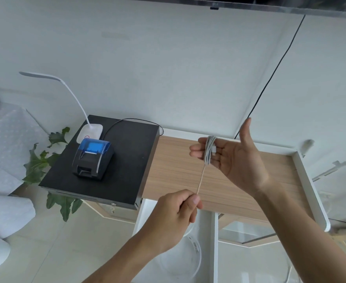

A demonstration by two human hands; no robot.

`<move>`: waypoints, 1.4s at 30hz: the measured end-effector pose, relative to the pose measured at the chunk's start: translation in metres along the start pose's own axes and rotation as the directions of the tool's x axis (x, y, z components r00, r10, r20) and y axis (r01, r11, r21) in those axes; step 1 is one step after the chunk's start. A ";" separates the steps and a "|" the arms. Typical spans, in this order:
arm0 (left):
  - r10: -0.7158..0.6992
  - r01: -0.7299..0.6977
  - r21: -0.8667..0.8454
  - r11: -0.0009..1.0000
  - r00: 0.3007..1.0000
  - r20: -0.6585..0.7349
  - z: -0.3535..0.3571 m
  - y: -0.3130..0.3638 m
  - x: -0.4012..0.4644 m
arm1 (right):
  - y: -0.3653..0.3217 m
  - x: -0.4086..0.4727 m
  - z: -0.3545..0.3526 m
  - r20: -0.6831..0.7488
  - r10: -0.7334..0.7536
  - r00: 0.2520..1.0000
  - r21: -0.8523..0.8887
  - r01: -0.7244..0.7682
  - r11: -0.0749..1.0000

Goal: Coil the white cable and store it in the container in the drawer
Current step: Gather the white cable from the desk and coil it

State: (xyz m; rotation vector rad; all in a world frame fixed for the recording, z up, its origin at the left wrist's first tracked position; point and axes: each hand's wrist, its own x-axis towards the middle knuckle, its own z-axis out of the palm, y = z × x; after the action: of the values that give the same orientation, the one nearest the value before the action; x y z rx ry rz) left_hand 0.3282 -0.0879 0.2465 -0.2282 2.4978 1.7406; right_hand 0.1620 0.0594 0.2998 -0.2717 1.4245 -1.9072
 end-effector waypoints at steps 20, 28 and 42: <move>0.212 -0.183 0.394 0.901 0.977 -0.032 -0.079 0.061 0.035 | 0.020 -0.008 0.014 0.286 0.332 0.899 -0.540 -0.136 0.831; 0.096 -0.099 -0.155 0.983 0.995 -0.028 -0.066 0.010 0.037 | 0.026 -0.011 0.008 0.495 0.266 0.827 -0.127 -0.234 0.964; -0.086 -0.035 -0.454 0.890 0.966 -0.242 -0.022 -0.022 0.032 | 0.066 -0.026 0.026 0.123 0.215 0.969 0.253 -0.240 0.937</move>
State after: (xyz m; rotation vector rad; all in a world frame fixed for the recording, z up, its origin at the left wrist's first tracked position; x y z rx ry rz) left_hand 0.3008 -0.1179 0.2291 -0.5495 2.1721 2.4049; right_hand 0.2233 0.0493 0.2562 -0.0620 1.0717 -1.8414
